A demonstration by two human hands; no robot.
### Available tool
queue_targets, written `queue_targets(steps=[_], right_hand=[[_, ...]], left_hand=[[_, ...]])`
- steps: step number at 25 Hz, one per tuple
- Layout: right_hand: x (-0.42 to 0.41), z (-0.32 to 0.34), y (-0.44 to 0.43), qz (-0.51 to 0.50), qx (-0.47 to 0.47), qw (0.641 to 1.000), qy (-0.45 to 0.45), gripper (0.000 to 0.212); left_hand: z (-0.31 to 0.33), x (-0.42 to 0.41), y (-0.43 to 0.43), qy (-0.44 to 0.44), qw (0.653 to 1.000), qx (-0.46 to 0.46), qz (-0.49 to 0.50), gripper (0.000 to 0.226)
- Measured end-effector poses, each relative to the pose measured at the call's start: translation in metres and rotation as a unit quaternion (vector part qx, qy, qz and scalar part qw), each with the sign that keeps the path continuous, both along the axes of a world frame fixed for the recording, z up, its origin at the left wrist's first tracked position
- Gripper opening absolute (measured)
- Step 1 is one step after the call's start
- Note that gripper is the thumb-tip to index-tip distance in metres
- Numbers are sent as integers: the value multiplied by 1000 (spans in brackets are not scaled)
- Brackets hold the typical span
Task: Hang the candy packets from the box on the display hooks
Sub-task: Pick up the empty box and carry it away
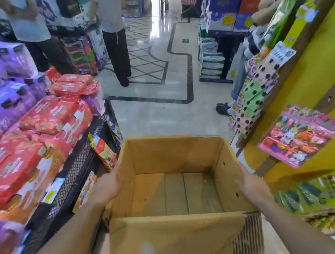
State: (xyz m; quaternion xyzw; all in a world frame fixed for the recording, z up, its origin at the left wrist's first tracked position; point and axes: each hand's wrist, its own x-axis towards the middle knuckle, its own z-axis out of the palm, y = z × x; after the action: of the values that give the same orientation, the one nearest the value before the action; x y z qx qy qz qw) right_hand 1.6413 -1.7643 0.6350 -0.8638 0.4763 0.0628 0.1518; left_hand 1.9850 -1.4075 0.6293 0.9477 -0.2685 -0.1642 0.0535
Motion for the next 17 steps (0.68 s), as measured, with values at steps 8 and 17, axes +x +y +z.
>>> queue_targets(steps=[8,17], right_hand=[[144,-64,-102,-1,39,999,27,80],[237,-257,-206,-38,57,995,77,72]], left_hand=[[-65,149,-113,30,999,25,-21,76],[-252,252,-230,85,993,80,-29,84]])
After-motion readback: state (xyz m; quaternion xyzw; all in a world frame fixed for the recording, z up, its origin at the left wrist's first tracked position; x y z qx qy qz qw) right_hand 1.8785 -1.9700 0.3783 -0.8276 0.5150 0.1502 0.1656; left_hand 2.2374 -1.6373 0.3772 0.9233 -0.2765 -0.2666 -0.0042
